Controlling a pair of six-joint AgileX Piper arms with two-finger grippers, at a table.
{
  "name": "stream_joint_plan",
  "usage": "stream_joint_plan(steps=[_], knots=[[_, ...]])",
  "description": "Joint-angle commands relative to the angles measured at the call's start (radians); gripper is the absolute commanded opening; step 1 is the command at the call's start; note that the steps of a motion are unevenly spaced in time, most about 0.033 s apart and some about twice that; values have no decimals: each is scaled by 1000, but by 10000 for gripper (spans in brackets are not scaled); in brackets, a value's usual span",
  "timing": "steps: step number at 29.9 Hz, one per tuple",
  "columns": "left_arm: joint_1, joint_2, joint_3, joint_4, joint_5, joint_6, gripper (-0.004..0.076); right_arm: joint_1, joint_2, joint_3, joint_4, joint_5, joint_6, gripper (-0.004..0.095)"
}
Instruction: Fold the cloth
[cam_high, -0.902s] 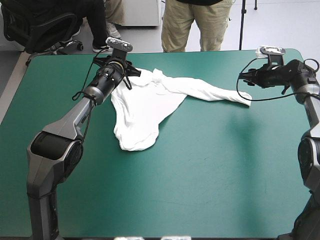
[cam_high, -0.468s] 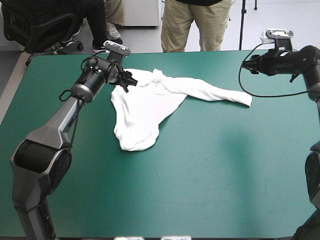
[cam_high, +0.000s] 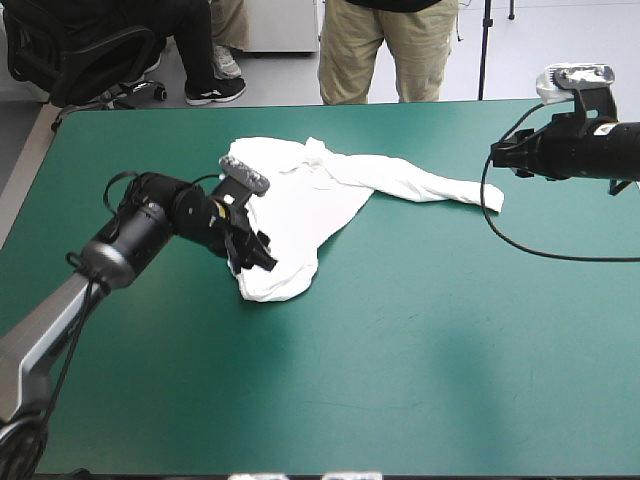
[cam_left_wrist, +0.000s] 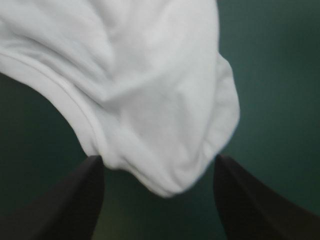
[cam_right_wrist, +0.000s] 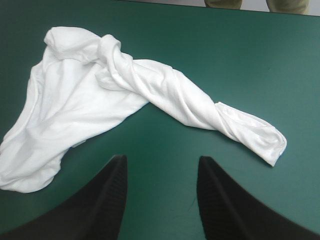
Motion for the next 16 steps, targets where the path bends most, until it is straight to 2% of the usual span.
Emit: stream_joint_plan(steps=[1, 5, 8, 16], knots=[[-21, -136, 89, 11, -65, -64, 454, -7, -94, -14, 49, -27, -13, 416], [-19, -154, 199, 65, -130, -195, 454, -7, -124, -14, 54, -24, -13, 416], [-19, -126, 272, 104, -227, -283, 454, -7, -128, -14, 63, -7, -13, 416], [-19, 25, 298, 100, -356, -335, 454, -7, -128, -11, 57, 1, -13, 414]])
